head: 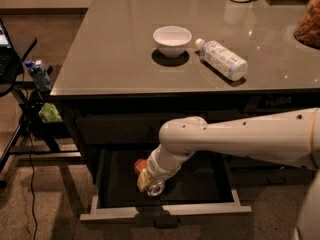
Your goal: Place coke can into middle drawer
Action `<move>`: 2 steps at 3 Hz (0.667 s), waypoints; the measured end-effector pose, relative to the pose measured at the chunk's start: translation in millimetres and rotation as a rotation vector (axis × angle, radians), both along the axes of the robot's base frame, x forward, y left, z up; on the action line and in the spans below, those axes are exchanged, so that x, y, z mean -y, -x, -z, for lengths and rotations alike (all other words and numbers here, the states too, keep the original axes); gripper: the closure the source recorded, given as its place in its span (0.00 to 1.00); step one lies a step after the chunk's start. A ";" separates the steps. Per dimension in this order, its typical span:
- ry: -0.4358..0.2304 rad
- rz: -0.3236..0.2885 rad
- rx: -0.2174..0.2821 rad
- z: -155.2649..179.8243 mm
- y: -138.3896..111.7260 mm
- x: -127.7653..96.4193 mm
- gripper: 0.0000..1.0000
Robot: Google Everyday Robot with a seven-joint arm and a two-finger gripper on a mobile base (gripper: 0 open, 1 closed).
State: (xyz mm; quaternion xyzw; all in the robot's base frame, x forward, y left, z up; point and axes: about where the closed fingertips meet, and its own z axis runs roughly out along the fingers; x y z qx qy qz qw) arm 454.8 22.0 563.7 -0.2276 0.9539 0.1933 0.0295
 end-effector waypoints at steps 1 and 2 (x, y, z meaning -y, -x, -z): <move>0.000 0.030 0.002 26.8 -7.2 -0.9 1.00; 0.026 0.084 0.004 53.6 -15.1 1.2 1.00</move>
Offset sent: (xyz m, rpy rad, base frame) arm 0.0237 -0.0066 -0.0860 -0.0638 -0.0031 -0.1477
